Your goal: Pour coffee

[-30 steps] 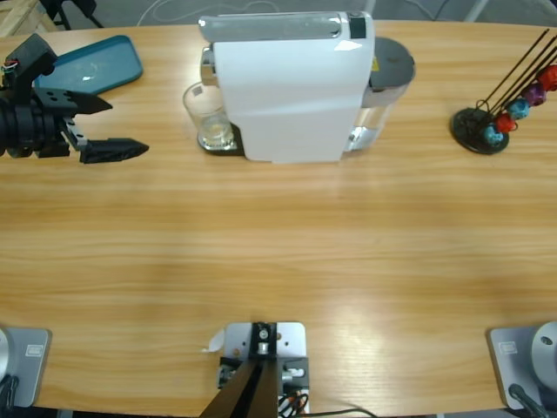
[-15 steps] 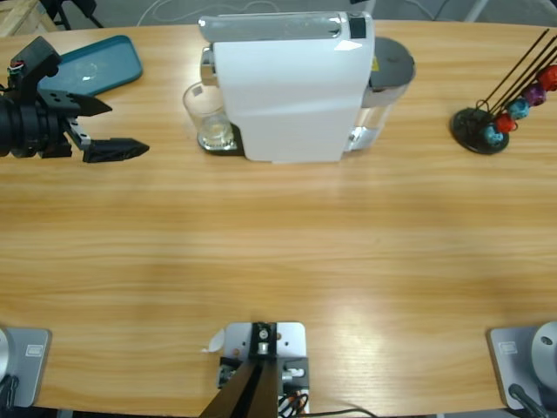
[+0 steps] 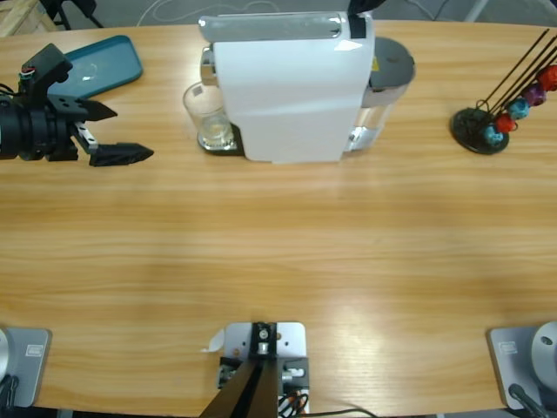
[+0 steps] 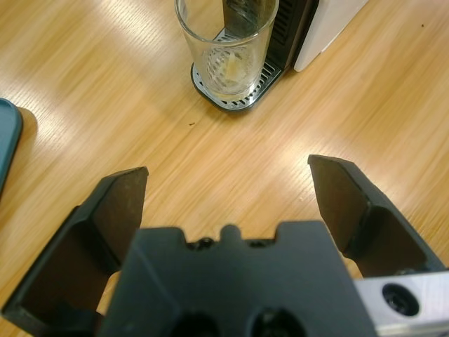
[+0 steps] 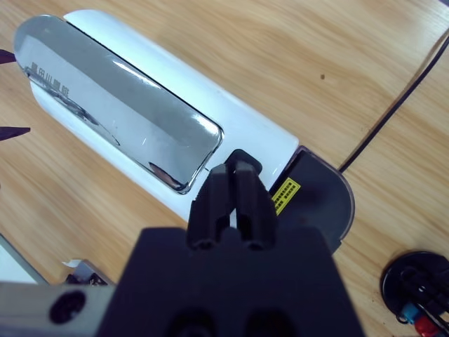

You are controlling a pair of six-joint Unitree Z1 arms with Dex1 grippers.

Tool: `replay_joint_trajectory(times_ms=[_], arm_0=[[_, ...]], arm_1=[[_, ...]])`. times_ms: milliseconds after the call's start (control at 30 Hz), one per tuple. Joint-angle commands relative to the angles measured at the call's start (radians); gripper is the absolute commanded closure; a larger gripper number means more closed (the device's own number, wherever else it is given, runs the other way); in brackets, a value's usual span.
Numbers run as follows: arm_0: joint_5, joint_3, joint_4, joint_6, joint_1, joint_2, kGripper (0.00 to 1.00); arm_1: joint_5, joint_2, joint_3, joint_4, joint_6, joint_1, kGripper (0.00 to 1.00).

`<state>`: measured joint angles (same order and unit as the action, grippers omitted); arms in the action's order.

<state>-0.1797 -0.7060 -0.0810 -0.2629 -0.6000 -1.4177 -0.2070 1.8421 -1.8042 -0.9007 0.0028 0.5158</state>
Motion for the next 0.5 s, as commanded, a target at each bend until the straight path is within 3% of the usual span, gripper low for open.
replay_joint_trajectory(times_ms=[33,300,333,367,400,500], arm_0=[[0.02,-0.01,0.017,0.011,-0.009,-0.054,0.0],[0.02,-0.01,0.017,0.011,-0.009,-0.061,0.0],[0.02,-0.012,0.017,0.011,-0.009,-0.059,0.0],[0.02,-0.014,0.018,0.01,-0.009,-0.057,0.0],[0.02,-0.015,0.018,0.01,-0.01,-0.055,0.0],[0.02,-0.017,0.018,0.011,-0.02,-0.049,0.0]], arm_1=[[0.008,0.032,0.108,0.017,0.003,0.009,1.0],[0.013,-0.003,0.108,0.028,-0.002,0.009,1.0],[0.019,-0.015,0.082,0.017,-0.014,0.013,0.836],[0.028,-0.026,0.044,-0.003,-0.03,0.026,0.167],[0.046,-0.037,0.003,-0.025,-0.042,0.041,0.003],[0.11,-0.071,-0.069,-0.081,-0.045,0.078,0.0]])
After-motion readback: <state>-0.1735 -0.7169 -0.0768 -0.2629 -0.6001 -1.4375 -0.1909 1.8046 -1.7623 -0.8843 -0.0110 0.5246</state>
